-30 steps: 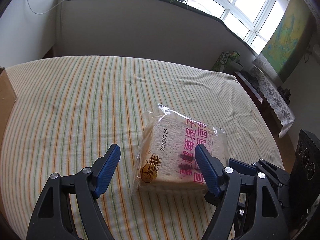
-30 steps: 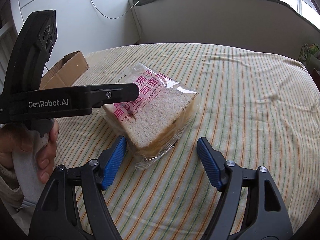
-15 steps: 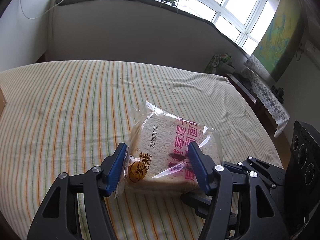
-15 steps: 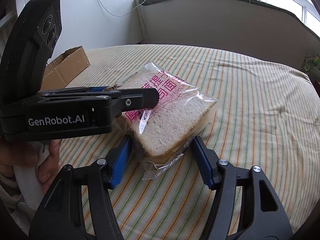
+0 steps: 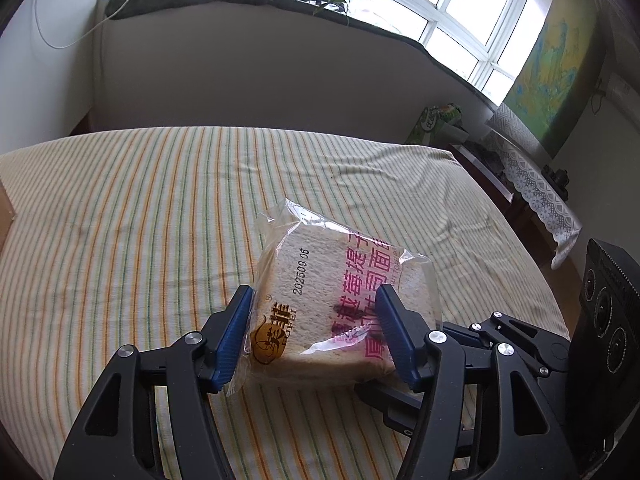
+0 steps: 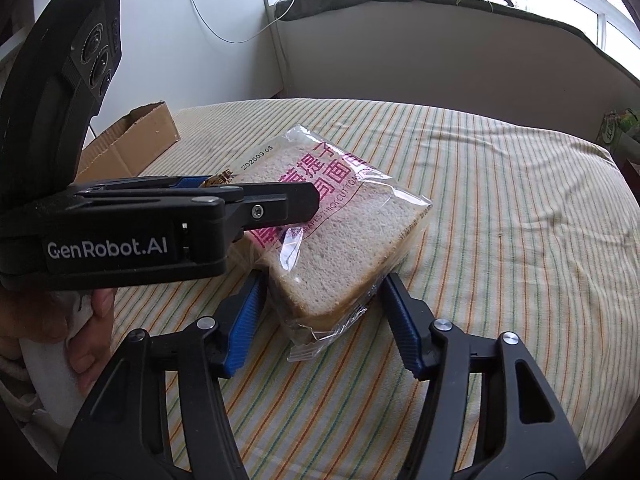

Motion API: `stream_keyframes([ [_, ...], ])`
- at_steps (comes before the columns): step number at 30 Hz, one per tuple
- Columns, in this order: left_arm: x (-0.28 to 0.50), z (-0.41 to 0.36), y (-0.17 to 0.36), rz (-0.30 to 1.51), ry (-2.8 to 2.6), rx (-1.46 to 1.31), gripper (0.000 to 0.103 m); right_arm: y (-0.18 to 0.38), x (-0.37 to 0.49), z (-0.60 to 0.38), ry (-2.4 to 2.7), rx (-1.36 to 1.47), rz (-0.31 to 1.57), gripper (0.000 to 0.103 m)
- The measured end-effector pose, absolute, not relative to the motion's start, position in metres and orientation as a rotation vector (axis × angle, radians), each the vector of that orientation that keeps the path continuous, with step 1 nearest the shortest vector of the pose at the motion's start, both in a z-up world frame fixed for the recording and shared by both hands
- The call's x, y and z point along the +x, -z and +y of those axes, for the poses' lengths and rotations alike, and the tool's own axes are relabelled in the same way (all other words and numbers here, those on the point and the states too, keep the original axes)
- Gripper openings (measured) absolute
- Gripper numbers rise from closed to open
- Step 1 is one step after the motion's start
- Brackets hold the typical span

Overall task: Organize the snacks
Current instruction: 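Lift the bread loaf with both grippers, carry it over the box, and release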

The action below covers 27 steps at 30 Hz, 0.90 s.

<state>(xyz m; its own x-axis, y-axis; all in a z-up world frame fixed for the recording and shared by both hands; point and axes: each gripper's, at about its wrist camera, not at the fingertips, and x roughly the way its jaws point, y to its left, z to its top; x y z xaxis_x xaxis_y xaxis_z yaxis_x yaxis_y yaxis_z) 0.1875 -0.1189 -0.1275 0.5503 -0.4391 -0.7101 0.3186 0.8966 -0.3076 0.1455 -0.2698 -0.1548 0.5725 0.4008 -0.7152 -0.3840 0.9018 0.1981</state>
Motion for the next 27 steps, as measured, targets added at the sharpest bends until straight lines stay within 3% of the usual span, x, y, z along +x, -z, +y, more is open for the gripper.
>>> stream_keyframes([
  [6,0.177,-0.124,0.108,0.847,0.443,-0.132,0.062,0.124,0.133,-0.274,-0.452,0.012,0.777,0.062],
  [18,0.126,-0.112,0.011,0.62,0.451,-0.115,0.062,0.024,0.081,-0.252,-0.434,-0.078,0.586,0.062],
  [27,0.095,-0.082,-0.016,0.53,0.452,-0.138,0.062,-0.004,0.055,-0.221,-0.433,-0.151,0.546,0.062],
])
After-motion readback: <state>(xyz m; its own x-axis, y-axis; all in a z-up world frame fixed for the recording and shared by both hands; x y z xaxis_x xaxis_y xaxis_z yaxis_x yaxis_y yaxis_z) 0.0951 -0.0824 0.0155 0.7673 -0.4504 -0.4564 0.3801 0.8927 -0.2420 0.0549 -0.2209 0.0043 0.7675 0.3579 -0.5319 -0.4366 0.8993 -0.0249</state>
